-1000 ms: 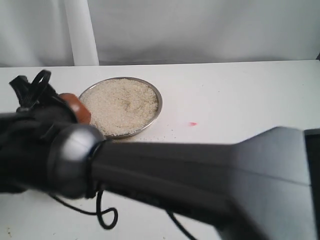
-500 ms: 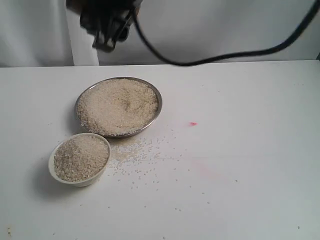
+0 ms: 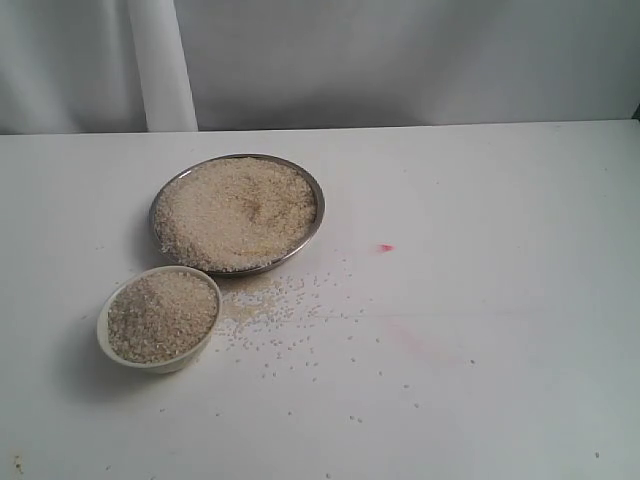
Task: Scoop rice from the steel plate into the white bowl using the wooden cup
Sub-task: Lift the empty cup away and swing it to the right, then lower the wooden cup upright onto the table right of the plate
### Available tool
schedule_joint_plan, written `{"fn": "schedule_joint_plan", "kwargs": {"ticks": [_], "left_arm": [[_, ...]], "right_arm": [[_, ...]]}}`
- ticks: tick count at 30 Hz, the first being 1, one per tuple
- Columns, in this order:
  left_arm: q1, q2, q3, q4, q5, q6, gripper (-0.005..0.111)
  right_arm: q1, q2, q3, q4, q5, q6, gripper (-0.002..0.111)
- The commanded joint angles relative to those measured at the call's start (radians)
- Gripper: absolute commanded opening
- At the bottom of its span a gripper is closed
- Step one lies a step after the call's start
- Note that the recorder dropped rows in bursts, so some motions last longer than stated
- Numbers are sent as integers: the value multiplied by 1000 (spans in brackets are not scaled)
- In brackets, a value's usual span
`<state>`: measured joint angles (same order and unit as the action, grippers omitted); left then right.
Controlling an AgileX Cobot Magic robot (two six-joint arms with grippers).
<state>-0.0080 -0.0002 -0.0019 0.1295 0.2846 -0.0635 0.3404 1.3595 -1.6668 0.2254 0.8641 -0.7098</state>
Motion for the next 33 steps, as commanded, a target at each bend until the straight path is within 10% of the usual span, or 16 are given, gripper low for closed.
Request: {"fn": "schedule_joint_plan", "kwargs": {"ticks": [1,16,17,19,33], "left_arm": [[-3,0,2,-8,-11,-6,0],[-3,0,2,-8,-11,-6,0],[-3,0,2,-8,-11,-6,0],[-3,0,2,-8,-11,-6,0],[-3,0,2,-8,-11,-6,0]], "right_arm": [[-107,-98,248,197,-205,-158,0],[-201,-127,772,1296,-614,-722,0],[-201,-126,784,1377,-634,-1164,0],[-201,-111,812,1519,-564,-1328,0],[-211,125,844,1519,-401,-1433,0]]}}
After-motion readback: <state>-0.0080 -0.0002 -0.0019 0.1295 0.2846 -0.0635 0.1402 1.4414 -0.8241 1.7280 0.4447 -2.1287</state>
